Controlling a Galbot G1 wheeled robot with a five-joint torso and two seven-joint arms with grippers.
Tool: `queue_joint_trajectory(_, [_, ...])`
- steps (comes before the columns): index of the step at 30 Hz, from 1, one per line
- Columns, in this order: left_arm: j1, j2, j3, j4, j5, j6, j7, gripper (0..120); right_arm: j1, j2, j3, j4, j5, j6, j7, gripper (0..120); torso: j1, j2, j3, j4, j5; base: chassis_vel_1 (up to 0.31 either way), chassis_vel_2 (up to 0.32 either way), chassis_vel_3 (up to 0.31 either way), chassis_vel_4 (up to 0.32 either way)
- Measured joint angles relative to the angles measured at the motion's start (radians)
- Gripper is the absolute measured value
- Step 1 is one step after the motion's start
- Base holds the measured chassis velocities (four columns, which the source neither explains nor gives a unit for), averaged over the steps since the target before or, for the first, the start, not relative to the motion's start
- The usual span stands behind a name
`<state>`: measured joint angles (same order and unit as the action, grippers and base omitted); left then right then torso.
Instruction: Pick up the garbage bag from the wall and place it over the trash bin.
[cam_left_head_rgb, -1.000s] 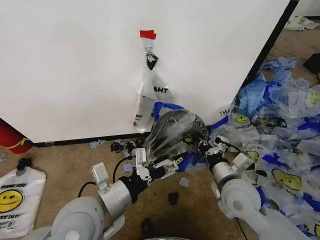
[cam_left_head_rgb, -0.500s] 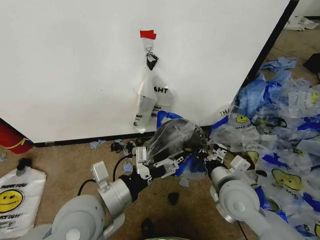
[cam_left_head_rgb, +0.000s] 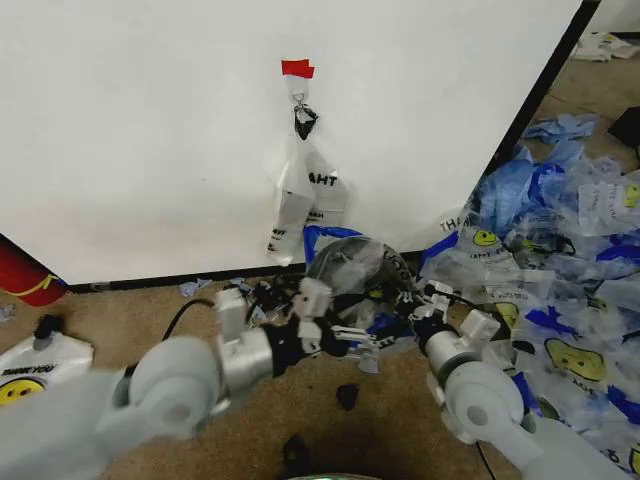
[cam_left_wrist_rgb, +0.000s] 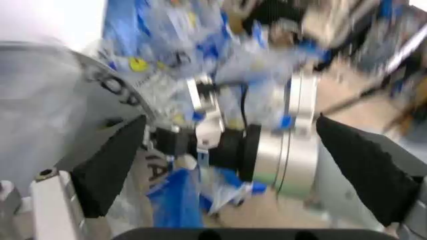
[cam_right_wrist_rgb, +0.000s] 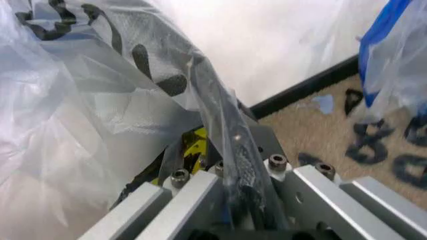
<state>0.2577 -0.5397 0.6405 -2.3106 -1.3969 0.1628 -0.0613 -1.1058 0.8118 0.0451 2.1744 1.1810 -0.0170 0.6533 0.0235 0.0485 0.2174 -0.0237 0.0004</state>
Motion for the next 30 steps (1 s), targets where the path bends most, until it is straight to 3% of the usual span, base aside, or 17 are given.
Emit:
queue_joint_trajectory(2, [-0.136,-0.029,0.125,0.030,0.001,0.006,-0.025,100,0.000,-0.009,0.005,-0.001,0.000,0.002,-0.005,0,0.000,0.000,0.000,-0.0006,-0.0018,0.000,0.000,0.000,0.000])
queue_joint_trajectory(5, [-0.234,-0.047,0.201,0.067,0.006,0.019,-0.031,100,-0.004,-0.010,0.012,0.000,-0.006,0.005,-0.007,0,0.000,0.000,0.000,-0.0005,-0.0005,0.000,0.000,0.000,0.000])
queue_joint_trajectory(7, [-0.264,-0.046,0.228,0.080,0.006,0.044,-0.026,100,-0.012,-0.009,0.016,0.005,-0.012,0.007,-0.010,0,0.000,0.000,0.000,0.0001,-0.0017,0.000,0.000,0.000,0.000])
queue_joint_trajectory(16, [-0.289,-0.050,0.273,0.100,0.053,0.108,-0.023,100,-0.016,-0.025,0.032,0.013,-0.021,0.019,-0.021,0,0.000,0.000,0.000,0.0000,-0.0014,0.000,0.000,0.000,0.000])
queue_joint_trajectory(30, [-0.297,-0.071,0.319,0.138,0.037,0.112,-0.026,100,-0.016,-0.009,0.032,0.009,-0.032,0.027,-0.031,0,0.000,0.000,0.000,0.0001,-0.0015,0.000,0.000,0.000,0.000])
